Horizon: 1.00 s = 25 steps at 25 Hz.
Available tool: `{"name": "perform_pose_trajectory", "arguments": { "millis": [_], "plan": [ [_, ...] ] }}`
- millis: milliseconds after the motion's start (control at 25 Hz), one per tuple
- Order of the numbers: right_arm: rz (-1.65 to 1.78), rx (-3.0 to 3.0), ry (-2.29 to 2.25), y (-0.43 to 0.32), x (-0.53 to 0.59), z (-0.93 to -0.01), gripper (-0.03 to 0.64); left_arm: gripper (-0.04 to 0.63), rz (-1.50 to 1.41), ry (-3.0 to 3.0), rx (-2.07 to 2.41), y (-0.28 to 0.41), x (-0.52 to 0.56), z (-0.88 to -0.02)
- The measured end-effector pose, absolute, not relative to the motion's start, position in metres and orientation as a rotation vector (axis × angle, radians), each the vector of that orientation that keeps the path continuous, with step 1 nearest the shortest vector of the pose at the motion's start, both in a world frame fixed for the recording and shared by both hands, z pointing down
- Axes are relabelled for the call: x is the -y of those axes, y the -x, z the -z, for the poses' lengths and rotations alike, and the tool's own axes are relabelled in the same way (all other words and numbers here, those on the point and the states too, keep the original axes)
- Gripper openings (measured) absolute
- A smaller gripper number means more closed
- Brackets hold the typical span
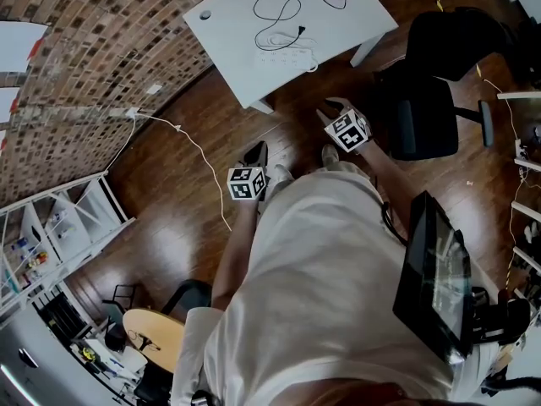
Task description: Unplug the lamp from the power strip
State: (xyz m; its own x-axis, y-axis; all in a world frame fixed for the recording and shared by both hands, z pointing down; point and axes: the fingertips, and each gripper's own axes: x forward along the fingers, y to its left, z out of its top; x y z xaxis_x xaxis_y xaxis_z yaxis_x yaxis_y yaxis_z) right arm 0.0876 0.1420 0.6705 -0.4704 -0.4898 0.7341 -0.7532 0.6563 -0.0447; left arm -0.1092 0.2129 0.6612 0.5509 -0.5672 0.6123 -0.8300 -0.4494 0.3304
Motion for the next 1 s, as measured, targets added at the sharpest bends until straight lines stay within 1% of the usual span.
{"name": "perform_pose_trajectory", "arguments": {
  "millis": [480,800,1000],
  "plan": [
    [-0.453,2.172,-0.962,-0.086,-0.139,-0.662,0.123,0.002,-0.546,-2.174,1.149,0.116,-0.207,-0.655],
    [-0.403,2.221,-0.985,-0.079,-0.126,-0.639,0.123,0.003,-0.448,-2.22,1.22,0.123,-0.184,-0.614],
    [-0.407,2.224,-0.967,-0.071,-0.129,-0.64,0.123,0.002,-0.486,-2.206,1.205,0.12,-0.185,-0.628]
  ]
}}
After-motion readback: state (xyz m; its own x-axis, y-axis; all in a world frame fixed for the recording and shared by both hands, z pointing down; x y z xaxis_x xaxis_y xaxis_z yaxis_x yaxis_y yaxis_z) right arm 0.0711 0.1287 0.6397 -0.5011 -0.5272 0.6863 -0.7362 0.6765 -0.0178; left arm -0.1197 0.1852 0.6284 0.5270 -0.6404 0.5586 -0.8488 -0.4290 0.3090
